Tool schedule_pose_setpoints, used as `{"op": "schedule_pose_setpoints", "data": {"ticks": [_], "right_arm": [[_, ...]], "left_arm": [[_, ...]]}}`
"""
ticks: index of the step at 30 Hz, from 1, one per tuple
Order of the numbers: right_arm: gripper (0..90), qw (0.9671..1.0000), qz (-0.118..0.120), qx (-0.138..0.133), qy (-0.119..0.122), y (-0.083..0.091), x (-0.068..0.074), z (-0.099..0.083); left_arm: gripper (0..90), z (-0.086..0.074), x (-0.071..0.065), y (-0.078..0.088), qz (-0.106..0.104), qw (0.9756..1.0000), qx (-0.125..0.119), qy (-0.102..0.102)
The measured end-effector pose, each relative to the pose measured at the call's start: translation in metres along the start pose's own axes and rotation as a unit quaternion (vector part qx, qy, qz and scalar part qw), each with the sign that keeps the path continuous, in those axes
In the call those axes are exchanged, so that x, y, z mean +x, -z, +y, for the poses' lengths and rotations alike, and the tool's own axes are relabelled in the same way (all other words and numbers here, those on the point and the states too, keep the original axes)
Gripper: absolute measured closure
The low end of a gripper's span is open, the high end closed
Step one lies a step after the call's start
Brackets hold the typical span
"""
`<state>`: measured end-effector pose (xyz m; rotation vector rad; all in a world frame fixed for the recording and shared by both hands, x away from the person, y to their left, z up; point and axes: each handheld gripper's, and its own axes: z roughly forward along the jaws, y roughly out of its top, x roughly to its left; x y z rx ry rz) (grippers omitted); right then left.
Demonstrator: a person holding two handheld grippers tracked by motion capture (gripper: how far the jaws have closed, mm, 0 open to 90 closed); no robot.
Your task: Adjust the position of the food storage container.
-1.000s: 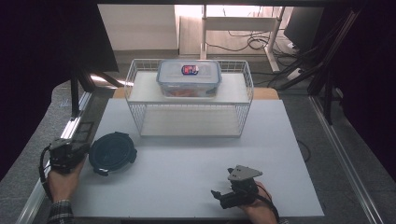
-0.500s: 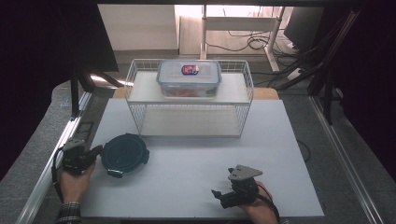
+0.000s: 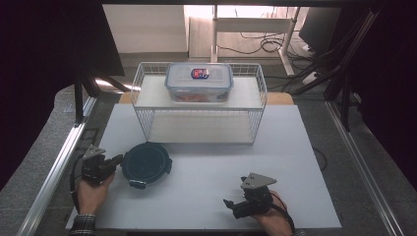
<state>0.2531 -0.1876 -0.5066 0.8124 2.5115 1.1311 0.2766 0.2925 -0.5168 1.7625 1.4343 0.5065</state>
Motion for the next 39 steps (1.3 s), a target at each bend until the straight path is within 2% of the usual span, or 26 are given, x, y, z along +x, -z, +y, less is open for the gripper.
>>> {"op": "schedule_pose_setpoints", "data": {"ticks": [11,18,26,39], "right_arm": [[4.2,1.0000,-0.003,0.001,-0.004,0.001,-0.004,-0.001],[4.2,0.9999,-0.006,0.004,-0.010,0.000,-0.007,-0.003],[4.3,0.9999,-0.007,0.005,-0.011,0.000,-0.008,-0.003],[4.2,0.9999,-0.009,0.007,-0.013,0.000,-0.009,-0.003]], "left_arm": [[90.0,0.004,-0.035,-0.012,-0.030,0.9990,0.011,-0.031],[90.0,0.005,-0.050,-0.017,-0.050,0.9979,0.015,-0.038],[90.0,0.007,-0.071,-0.022,-0.060,0.9968,0.018,-0.049],[90.0,0.005,-0.095,-0.024,-0.079,0.9953,0.025,-0.049]]}}
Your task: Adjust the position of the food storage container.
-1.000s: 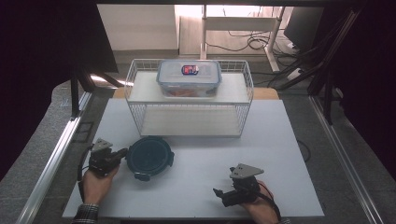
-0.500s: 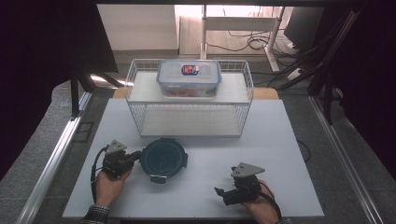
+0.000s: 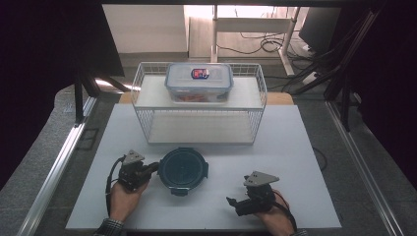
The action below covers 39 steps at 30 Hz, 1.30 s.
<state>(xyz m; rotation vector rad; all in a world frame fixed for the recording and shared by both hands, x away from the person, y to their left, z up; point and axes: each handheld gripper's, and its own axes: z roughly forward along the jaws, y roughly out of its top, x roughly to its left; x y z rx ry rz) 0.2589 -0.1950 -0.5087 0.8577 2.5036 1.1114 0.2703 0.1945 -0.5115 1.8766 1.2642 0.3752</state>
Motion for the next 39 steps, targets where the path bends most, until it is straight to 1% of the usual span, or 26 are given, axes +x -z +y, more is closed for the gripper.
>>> {"op": "schedule_pose_setpoints", "data": {"ticks": [6,9,11,16,26,31,33,36,37,39], "right_arm": [[4.2,1.0000,0.000,0.000,-0.002,0.001,0.000,0.000],[4.2,1.0000,0.000,-0.001,-0.002,0.001,-0.001,0.000],[4.3,1.0000,0.001,-0.002,-0.002,0.001,-0.001,0.000],[4.3,1.0000,0.002,-0.003,-0.003,0.001,-0.002,0.001],[4.7,1.0000,0.005,-0.001,0.000,0.000,-0.001,0.001],[4.7,1.0000,0.005,0.000,-0.002,0.000,-0.002,0.001],[4.7,1.0000,0.005,0.000,-0.002,0.000,-0.002,0.000],[4.7,1.0000,0.006,0.001,-0.001,0.000,-0.001,0.001],[4.7,1.0000,0.006,0.001,-0.001,-0.001,-0.001,0.001],[4.7,1.0000,0.005,0.001,0.000,0.000,-0.001,0.001]], "left_arm": [[90.0,-0.001,-0.012,0.000,-0.013,0.9999,0.002,-0.008],[90.0,-0.001,-0.018,-0.001,-0.020,0.9998,0.002,-0.009],[90.0,-0.001,-0.021,-0.003,-0.031,0.9995,0.002,-0.008],[90.0,0.000,-0.029,-0.006,-0.042,0.9991,0.002,-0.009],[90.0,0.006,-0.036,-0.014,-0.036,0.9992,-0.001,-0.015],[90.0,0.006,-0.039,-0.016,-0.042,0.9989,0.001,-0.022],[90.0,0.006,-0.040,-0.017,-0.044,0.9989,0.001,-0.019],[90.0,0.007,-0.042,-0.019,-0.046,0.9987,-0.001,-0.023],[90.0,0.007,-0.043,-0.020,-0.046,0.9987,-0.001,-0.021],[90.0,0.007,-0.042,-0.020,-0.049,0.9985,-0.002,-0.024]]}}
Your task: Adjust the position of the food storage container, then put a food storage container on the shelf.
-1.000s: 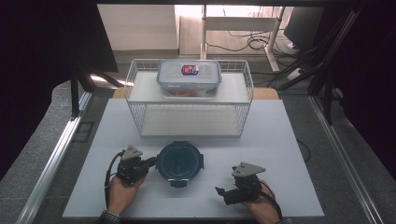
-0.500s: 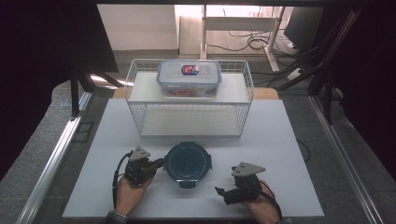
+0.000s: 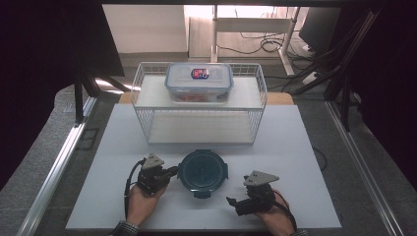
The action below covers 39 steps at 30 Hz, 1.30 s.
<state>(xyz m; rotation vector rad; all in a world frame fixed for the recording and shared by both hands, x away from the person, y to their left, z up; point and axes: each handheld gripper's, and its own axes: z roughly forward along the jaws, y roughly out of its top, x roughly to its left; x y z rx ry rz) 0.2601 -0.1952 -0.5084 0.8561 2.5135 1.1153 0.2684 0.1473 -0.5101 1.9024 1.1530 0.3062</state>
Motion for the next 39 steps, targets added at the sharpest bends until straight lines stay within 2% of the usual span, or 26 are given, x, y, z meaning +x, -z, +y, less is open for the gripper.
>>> {"op": "schedule_pose_setpoints", "data": {"ticks": [3,5,7,9,14,17,20,22,24,27,29,31,36,39], "right_arm": [[4.7,1.0000,-0.001,-0.002,0.000,0.001,-0.001,0.000],[4.7,1.0000,-0.004,-0.004,0.000,0.003,-0.002,-0.001],[4.7,1.0000,-0.006,-0.005,-0.002,0.005,-0.003,-0.002],[4.7,0.9999,-0.008,-0.007,-0.004,0.007,-0.005,-0.002],[4.7,0.9998,-0.011,-0.014,-0.009,0.010,-0.007,-0.004],[4.7,0.9998,-0.013,-0.017,-0.008,0.011,-0.007,-0.004],[4.6,0.9997,-0.013,-0.021,-0.006,0.012,-0.007,-0.005],[4.6,0.9996,-0.013,-0.023,-0.006,0.013,-0.007,-0.005],[4.5,0.9996,-0.012,-0.026,-0.006,0.013,-0.006,-0.005],[4.5,0.9995,-0.010,-0.028,-0.003,0.013,-0.006,-0.005],[4.4,0.9995,-0.009,-0.029,-0.004,0.012,-0.006,-0.006],[4.3,0.9996,-0.008,-0.026,-0.002,0.012,-0.006,-0.006],[4.2,0.9997,-0.006,-0.023,-0.001,0.010,-0.006,-0.007],[3.5,0.9996,-0.006,-0.026,-0.006,0.011,-0.007,-0.007]], "left_arm": [[89.9,0.000,0.002,0.001,-0.008,0.9999,0.003,-0.007],[89.1,0.001,0.002,0.003,0.003,0.9996,0.008,-0.025],[81.1,0.001,0.004,0.006,0.010,0.9994,0.010,-0.031],[72.4,0.001,0.005,0.012,0.008,0.9995,0.005,-0.029],[43.4,-0.005,0.005,0.026,-0.018,0.9993,-0.005,-0.034],[34.5,-0.013,0.004,0.036,-0.032,0.9985,-0.016,-0.042],[20.8,-0.018,0.003,0.041,-0.036,0.9983,-0.022,-0.039],[16.4,-0.025,0.002,0.045,-0.047,0.9978,-0.029,-0.035],[10.2,-0.030,0.001,0.046,-0.055,0.9975,-0.025,-0.036],[5.4,-0.040,0.002,0.043,-0.048,0.9977,-0.011,-0.047],[3.8,-0.045,0.002,0.039,-0.031,0.9973,-0.005,-0.067],[2.8,-0.046,0.002,0.038,-0.016,0.9961,-0.008,-0.087],[1.2,-0.047,0.003,0.036,-0.024,0.9951,-0.019,-0.095],[1.2,-0.047,0.004,0.033,-0.037,0.9955,-0.023,-0.085]]}}
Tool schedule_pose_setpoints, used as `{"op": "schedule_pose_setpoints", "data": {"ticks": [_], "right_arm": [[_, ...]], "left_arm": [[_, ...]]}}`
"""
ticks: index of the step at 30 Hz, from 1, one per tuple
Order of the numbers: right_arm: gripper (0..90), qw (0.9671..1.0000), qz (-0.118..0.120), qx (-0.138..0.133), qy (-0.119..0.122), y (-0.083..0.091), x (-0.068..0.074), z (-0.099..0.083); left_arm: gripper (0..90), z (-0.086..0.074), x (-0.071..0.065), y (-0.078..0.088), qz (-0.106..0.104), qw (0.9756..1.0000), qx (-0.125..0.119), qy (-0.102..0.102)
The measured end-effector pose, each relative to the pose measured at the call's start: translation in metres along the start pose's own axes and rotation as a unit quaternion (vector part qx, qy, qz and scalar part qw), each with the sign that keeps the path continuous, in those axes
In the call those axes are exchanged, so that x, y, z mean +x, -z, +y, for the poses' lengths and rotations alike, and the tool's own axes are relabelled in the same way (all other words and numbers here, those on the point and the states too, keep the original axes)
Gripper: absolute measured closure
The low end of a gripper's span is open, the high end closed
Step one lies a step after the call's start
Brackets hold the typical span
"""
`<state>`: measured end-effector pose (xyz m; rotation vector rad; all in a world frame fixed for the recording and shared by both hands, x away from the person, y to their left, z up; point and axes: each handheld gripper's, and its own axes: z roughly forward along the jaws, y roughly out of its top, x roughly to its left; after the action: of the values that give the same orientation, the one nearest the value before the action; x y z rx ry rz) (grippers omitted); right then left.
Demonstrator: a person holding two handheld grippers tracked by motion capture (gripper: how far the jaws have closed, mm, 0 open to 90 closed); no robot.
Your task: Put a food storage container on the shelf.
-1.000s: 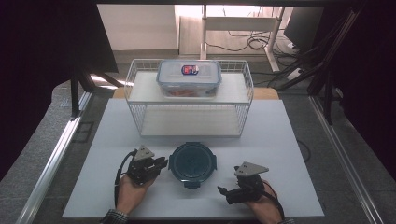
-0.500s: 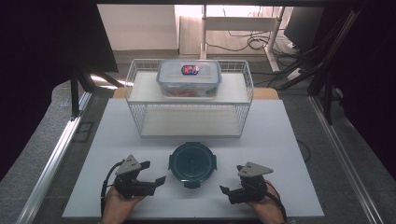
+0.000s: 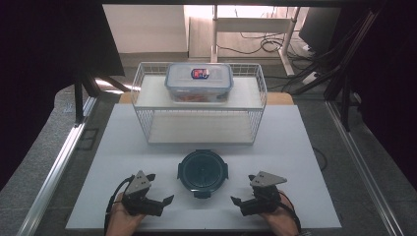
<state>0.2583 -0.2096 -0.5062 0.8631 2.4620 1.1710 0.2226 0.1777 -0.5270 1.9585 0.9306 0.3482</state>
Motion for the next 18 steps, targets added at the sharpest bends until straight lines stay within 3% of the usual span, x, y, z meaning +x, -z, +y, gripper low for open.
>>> {"op": "schedule_pose_setpoints", "data": {"ticks": [9,13,18], "right_arm": [[2.1,0.9998,-0.008,-0.001,-0.020,0.000,-0.007,0.001],[1.5,0.9993,0.003,-0.007,-0.036,0.000,-0.008,0.007],[0.0,0.9978,0.031,-0.009,-0.057,0.001,-0.010,0.024]], "left_arm": [[2.8,0.004,0.001,-0.004,-0.003,0.9997,0.022,0.005],[2.2,0.012,0.003,-0.005,-0.014,0.9995,0.023,0.019],[2.4,0.025,0.005,-0.009,-0.021,0.9992,0.029,0.020]]}}
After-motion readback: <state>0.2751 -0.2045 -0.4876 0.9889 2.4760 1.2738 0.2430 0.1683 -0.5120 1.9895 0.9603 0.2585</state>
